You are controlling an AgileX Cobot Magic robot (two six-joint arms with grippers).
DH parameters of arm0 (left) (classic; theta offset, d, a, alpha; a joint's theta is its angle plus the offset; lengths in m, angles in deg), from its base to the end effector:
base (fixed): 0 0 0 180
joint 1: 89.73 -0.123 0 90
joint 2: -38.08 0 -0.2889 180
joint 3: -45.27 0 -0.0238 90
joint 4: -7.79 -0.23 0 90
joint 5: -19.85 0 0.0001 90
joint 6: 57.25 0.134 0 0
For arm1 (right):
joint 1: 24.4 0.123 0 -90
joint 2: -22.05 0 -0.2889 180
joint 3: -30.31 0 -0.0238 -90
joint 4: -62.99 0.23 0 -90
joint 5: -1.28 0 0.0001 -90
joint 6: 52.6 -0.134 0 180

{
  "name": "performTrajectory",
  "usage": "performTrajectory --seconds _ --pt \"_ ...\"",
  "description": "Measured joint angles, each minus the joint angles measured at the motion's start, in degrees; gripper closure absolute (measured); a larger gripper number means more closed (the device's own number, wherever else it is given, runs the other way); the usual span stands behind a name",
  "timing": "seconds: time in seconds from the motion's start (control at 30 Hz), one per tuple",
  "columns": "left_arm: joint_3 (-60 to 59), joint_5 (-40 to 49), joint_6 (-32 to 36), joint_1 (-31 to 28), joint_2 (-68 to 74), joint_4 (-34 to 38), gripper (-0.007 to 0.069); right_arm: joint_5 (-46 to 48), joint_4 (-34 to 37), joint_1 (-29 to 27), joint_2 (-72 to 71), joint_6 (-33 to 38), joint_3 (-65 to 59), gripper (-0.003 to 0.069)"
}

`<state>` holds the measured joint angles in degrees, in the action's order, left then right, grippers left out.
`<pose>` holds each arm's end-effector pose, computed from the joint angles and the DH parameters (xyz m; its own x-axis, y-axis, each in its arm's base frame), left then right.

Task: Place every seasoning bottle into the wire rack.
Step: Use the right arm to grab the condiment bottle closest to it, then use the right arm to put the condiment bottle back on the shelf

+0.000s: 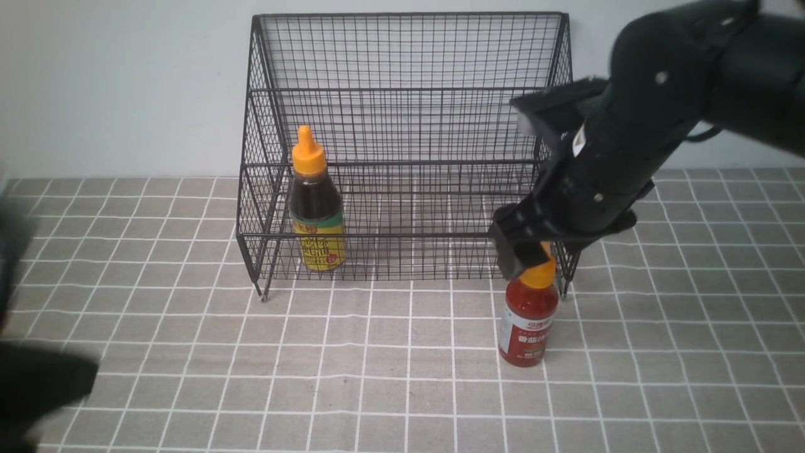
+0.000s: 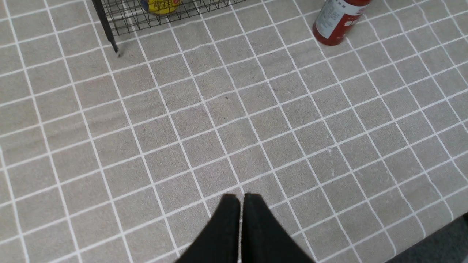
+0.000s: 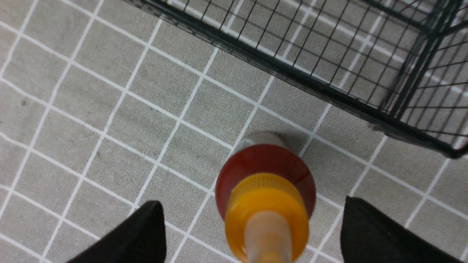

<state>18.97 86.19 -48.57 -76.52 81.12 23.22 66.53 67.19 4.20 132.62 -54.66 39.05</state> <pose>0.0779 -0.0518 0.3318 -0.6705 0.1984 -0.7149 0.4177 0.8973 -0.1427 0.3131 0.1808 0.2393 -0.8864 -0.4075 -0.2198 -0.4326 0.8980 0.0796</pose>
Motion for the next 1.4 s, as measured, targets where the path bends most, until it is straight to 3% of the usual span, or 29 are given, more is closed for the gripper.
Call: performTrajectory --seconds 0.2,0.3,0.33,0.37,0.4,0.6,0.93,1.2,1.4 --pt "-6.8 -1.3 0.0 0.0 -12.9 0.2 0.0631 -0.6 0.2 0.0 2.6 -0.1 0.0 0.0113" --pt "-7.7 -1.3 0.0 0.0 -15.8 0.2 0.0631 -0.8 0.2 0.0 2.9 -0.2 0.0 0.0181" --pt "-7.9 -1.3 0.0 0.0 -17.0 0.1 0.0631 -0.8 0.2 0.0 3.0 -0.2 0.0 0.0249" --pt "-8.0 -1.3 0.0 0.0 -17.3 -0.1 0.0631 -0.8 0.0 0.0 3.0 -0.1 0.0 0.0273" --pt "-8.0 -1.3 -0.1 0.0 -17.7 -0.5 0.0631 -0.8 -0.3 0.0 3.0 -0.1 0.0 0.0373" --pt "-8.0 -1.2 -1.4 0.0 -17.8 -2.4 0.0631 4.9 -0.7 0.0 1.3 0.1 3.5 0.0361" --pt "-8.1 -1.2 -2.6 0.0 -17.8 -8.8 0.0631 8.0 -1.8 0.0 -3.5 1.1 24.5 0.0361" --pt "-8.1 -1.0 -3.2 0.0 -17.8 -9.1 0.0631 6.1 -8.5 -0.2 3.4 1.3 38.0 0.0361" --pt "-8.1 -0.3 -5.0 0.0 -17.8 -9.2 0.0631 1.2 -8.1 -1.9 9.7 1.4 40.5 0.0361"
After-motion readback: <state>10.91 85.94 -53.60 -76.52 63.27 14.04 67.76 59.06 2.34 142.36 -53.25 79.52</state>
